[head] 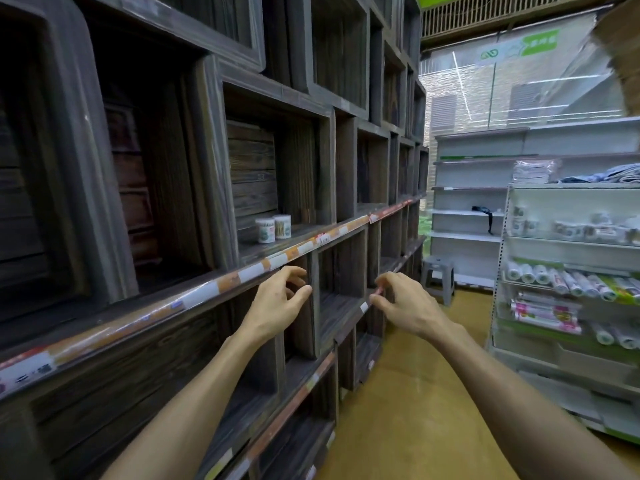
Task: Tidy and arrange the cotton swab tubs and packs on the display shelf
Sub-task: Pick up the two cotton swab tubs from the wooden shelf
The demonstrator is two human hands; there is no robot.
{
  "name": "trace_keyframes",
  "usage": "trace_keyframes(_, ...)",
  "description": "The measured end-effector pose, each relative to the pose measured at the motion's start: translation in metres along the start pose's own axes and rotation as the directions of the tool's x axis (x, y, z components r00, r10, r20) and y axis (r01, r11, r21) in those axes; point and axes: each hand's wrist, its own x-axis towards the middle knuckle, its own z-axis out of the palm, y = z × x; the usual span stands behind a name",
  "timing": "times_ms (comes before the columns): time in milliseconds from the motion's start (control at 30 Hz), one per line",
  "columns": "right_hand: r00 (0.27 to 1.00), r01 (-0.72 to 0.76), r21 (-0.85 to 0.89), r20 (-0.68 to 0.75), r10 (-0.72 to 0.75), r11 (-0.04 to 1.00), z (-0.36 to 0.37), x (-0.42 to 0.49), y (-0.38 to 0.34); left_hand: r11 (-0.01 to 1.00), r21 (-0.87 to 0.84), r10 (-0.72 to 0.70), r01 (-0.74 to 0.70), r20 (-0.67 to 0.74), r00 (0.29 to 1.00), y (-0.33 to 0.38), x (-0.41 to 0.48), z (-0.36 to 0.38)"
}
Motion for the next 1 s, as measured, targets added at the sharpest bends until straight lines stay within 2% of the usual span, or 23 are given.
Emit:
trace_keyframes(167,1.0,0.025,-0.001,0.012,-0.025,1.0,0.025,0.074,0.009,0.998,-0.052,-0.023,0.021,-0.035,0.999,-0.047,0.068,0.018)
trace_keyframes(433,0.999,0.044,0.096,0.002,-0.045,0.994,0.066,0.179,0.019,0.988,-0.123,-0.1,0.094,-0.039,0.994,-0.11,0.158,0.047)
trace_keyframes(700,0.995,0.075,0.205,0.045,-0.086,0.976,0.124,0.275,0.038,0.985,-0.103,-0.142,0.135,-0.059,0.988,-0.163,0.219,0.078)
trace_keyframes(1000,0.957,0.263,0.373,0.019,-0.291,0.89,0.158,0.406,0.041,0.975,-0.085,-0.223,0.207,-0.263,0.939,-0.189,0.298,0.084)
